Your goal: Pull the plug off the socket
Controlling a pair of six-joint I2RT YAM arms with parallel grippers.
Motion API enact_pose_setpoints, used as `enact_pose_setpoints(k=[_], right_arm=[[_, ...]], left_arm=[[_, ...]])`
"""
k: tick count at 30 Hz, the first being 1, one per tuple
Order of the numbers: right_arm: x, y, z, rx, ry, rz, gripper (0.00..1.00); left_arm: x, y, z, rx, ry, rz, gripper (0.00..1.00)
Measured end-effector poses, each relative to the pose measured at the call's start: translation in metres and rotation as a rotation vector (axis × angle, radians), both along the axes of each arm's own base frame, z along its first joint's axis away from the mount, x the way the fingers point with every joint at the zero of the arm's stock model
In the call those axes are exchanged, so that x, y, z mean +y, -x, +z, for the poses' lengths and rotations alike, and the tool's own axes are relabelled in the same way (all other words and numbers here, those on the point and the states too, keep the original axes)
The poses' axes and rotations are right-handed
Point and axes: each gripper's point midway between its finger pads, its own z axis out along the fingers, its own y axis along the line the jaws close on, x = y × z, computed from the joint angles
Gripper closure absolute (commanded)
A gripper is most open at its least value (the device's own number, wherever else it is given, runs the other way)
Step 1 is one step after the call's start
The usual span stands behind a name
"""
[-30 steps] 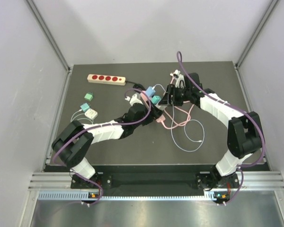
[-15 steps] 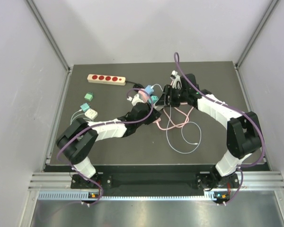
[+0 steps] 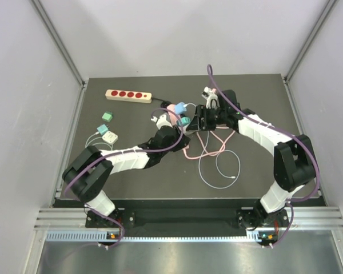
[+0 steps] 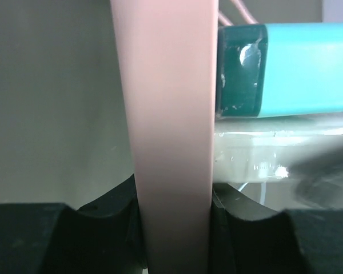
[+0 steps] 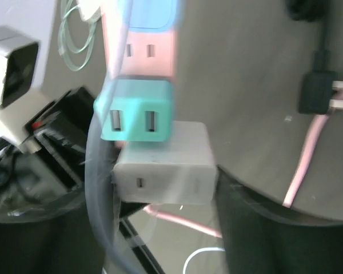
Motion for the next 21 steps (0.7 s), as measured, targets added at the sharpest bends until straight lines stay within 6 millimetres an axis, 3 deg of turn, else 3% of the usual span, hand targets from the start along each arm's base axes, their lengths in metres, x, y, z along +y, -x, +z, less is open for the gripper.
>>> enact_pose_setpoints(k=[1,5,11,21], right_arm=[[0.002,0.004,0.001,-0.001,-0.009,0.027,0.18],[0.008,0.014,0.016,-0.068,-0.052,0.137,0.0],[0.007,0.024,0.043,-0.175,-0.101,0.255,0.0],[-0.002,-0.006,0.066,-0.252,-0.087,0.213,0.0]], left_arm=[[0.003,0.002,0.0,-0.015,-0.015,-0.01,1.0],[0.021,0.018,-0.017,-0.025,-0.109,-0.055,1.0],[0.044,0.04,-0.046,-0.003,-0.243,-0.123,1.0],[0.045,0.047,-0.03,-0.075,-0.248,-0.197,1.0]])
